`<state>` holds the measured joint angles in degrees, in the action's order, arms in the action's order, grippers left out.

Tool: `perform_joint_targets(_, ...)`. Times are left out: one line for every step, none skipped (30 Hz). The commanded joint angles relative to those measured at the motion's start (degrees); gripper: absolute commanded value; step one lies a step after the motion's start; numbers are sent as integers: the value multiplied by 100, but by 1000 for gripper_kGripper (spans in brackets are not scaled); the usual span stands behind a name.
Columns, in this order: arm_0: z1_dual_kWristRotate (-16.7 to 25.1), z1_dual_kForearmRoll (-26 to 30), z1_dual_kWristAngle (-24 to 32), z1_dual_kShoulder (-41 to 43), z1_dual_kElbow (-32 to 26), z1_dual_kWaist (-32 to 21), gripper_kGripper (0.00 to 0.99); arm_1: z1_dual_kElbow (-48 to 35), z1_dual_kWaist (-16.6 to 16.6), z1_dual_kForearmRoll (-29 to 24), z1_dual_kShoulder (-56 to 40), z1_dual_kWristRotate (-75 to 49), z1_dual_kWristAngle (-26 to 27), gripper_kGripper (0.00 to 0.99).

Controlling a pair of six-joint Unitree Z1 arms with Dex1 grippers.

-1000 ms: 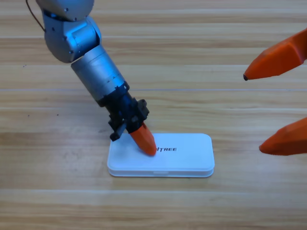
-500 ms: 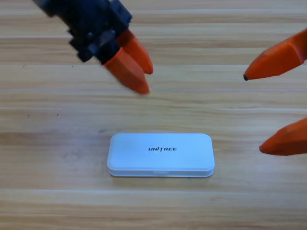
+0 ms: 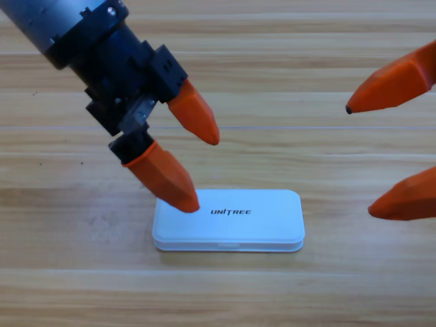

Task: Clean up eraser and pencils

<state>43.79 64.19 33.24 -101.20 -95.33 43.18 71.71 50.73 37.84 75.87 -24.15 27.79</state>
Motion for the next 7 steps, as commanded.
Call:
perform_joint_targets(24, -73, -72, -190, 155, -55, 990, -148, -152, -190, 94, 59, 104, 976)
perform_joint_targets(24, -73, -81, -181, 155, -73, 990, -148, -152, -190, 94, 59, 95, 976)
perform_joint_targets(24, -73, -99, -163, 146, -82, 990, -148, -152, -190, 94, 59, 104, 976)
perform_joint_targets(24, -73, -107, -146, 155, -99, 990, -148, -152, -190, 94, 59, 104, 976)
perform_joint_targets(24, -73, -116, -119, 155, -126, 990, -148, -152, -190, 94, 59, 95, 976)
perform_joint_targets(24, -73, -125, -102, 164, -143, 990, -148, -143, -190, 94, 59, 104, 976)
perform_joint_targets(24, -73, -134, -102, 164, -143, 990, -148, -152, -190, 94, 68, 95, 976)
